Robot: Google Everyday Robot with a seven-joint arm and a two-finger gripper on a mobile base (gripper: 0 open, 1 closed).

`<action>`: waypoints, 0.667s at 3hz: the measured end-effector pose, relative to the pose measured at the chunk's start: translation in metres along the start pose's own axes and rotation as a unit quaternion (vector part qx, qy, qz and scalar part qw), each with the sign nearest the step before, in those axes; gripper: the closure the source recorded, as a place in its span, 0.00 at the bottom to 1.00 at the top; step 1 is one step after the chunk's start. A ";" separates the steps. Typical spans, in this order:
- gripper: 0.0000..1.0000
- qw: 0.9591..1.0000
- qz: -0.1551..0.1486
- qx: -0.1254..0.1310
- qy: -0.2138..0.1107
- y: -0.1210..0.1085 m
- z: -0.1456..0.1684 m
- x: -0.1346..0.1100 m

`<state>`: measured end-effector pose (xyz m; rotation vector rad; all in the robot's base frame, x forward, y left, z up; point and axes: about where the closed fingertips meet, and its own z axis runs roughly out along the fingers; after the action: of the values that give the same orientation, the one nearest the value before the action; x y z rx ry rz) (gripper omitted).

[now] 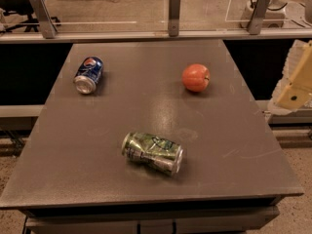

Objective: Place green can upright

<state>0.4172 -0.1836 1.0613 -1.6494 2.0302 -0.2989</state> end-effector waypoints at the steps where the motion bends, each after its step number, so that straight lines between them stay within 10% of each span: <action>1: 0.00 1.000 0.000 0.000 0.000 0.000 0.000 0.000; 2: 0.00 1.000 0.010 -0.011 0.013 0.006 0.018 -0.015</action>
Offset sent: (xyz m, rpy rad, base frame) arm 0.0270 0.0509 -0.0647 -0.0274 0.1413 -0.0935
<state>0.4231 -0.1653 1.0471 -1.6448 2.0752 -0.2950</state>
